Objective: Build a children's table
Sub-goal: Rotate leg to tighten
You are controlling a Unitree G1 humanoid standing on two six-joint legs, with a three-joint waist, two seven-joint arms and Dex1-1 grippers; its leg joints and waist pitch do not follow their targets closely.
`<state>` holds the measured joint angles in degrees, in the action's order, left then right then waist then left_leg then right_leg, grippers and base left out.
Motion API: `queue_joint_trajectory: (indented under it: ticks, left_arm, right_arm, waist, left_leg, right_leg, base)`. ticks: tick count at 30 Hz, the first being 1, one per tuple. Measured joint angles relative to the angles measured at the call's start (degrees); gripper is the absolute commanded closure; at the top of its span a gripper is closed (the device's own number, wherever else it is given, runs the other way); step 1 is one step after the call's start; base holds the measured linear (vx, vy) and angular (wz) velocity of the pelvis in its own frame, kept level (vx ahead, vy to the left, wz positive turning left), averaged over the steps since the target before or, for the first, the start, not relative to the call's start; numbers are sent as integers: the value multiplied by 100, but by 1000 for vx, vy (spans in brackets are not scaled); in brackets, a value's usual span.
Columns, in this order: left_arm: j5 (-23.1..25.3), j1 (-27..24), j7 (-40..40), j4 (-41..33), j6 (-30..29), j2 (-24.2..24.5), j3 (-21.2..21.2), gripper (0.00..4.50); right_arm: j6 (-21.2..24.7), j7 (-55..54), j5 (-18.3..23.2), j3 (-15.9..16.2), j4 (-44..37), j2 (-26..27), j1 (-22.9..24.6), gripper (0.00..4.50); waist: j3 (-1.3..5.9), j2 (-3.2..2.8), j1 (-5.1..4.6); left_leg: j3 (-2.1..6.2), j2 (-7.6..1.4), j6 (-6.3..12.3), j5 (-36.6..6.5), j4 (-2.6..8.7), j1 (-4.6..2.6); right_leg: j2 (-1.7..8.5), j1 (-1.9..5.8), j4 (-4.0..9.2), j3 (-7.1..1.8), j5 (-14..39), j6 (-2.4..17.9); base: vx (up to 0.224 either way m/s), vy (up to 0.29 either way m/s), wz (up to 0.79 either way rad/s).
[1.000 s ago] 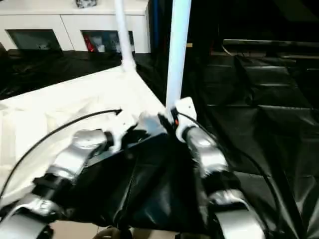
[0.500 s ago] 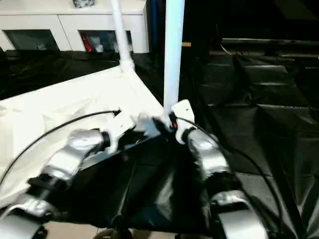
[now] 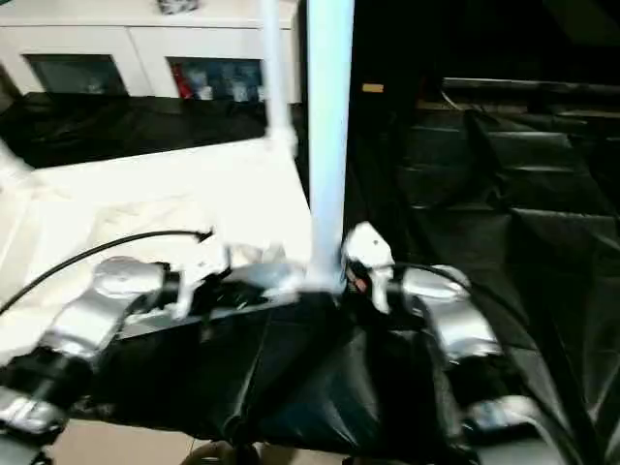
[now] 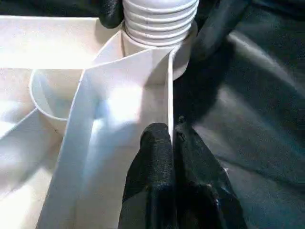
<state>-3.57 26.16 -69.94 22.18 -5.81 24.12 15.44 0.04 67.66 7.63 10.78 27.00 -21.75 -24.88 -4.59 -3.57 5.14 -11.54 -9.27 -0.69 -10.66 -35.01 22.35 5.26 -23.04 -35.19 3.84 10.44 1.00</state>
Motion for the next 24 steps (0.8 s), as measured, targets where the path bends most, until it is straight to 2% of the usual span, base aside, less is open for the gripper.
queue_joint_trajectory:
  ticks: [10, 17, 20, 22, 24]
  left_arm:
    - [-133, -96, -480, -109, -2, 199, 16, 450]
    - [-157, -113, -529, -123, -28, 168, 22, 450]
    - [-15, -81, -34, -35, -30, -6, 0, 450]
    - [200, 103, 609, 217, -83, -298, -117, 450]
    - [319, 178, 1028, 306, -142, -529, -130, 450]
  right_arm:
    - [282, 554, 136, 153, -311, -218, 65, 164]
    - [499, 565, 161, 155, -589, -233, 204, 176]
    - [444, -65, 63, -14, -347, 14, 194, 176]
    - [431, -1022, -110, -301, 76, 415, -8, 177]
    - [426, -1696, -184, -435, 314, 611, -129, 177]
  waist:
    - [2, 10, 35]
    - [6, 15, 91]
    - [14, 25, 72]
    - [18, 30, -5]
    - [20, 29, -56]
  left_leg:
    - [-1, 0, 0, 0, -5, 6]
    - [-1, 0, 0, 0, -7, 5]
    - [0, 0, 0, 0, -10, -3]
    - [0, 0, -2, 0, -17, -5]
    - [0, 1, -2, 0, -21, -8]
  right_leg:
    - [0, 0, 0, 0, 0, 0]
    - [1, 2, -2, -1, 0, 0]
    - [0, 6, -7, -2, 0, 0]
    - [1, 5, -11, -5, -1, 1]
    - [1, 9, -4, -7, -1, 2]
  base:
    - [0, 0, 0]
    - [0, 0, 0]
    - [0, 0, 0]
    - [0, 0, 0]
    - [0, 0, 0]
